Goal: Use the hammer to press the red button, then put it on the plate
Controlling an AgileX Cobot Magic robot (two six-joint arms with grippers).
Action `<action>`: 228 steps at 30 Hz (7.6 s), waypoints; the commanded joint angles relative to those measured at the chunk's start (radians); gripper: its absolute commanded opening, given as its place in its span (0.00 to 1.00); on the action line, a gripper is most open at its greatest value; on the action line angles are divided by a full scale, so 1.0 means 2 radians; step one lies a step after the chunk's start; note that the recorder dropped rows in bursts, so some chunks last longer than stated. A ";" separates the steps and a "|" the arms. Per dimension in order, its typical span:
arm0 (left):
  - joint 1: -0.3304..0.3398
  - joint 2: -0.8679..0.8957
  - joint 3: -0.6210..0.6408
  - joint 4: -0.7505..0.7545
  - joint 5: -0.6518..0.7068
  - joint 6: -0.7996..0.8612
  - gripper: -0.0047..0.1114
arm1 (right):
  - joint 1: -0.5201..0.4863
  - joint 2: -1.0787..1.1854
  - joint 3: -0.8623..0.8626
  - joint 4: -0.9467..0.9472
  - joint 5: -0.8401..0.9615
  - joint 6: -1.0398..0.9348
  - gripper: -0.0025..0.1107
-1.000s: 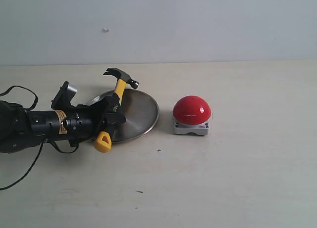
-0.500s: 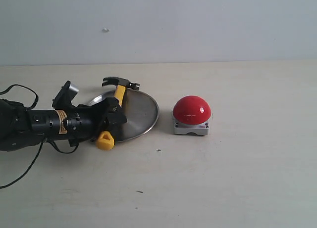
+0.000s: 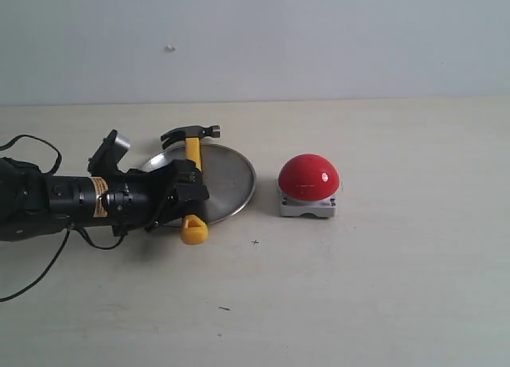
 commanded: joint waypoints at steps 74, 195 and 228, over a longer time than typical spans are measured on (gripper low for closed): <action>0.105 -0.964 0.438 -0.046 0.295 0.138 0.04 | -0.003 -0.003 0.002 -0.002 -0.001 -0.001 0.02; 0.197 -1.041 0.438 -0.429 0.427 0.756 0.04 | -0.305 -0.003 0.002 -0.006 0.063 -0.101 0.02; 0.197 -1.041 0.438 -0.429 0.427 0.756 0.04 | -0.305 -0.003 0.010 -0.264 -0.018 0.126 0.02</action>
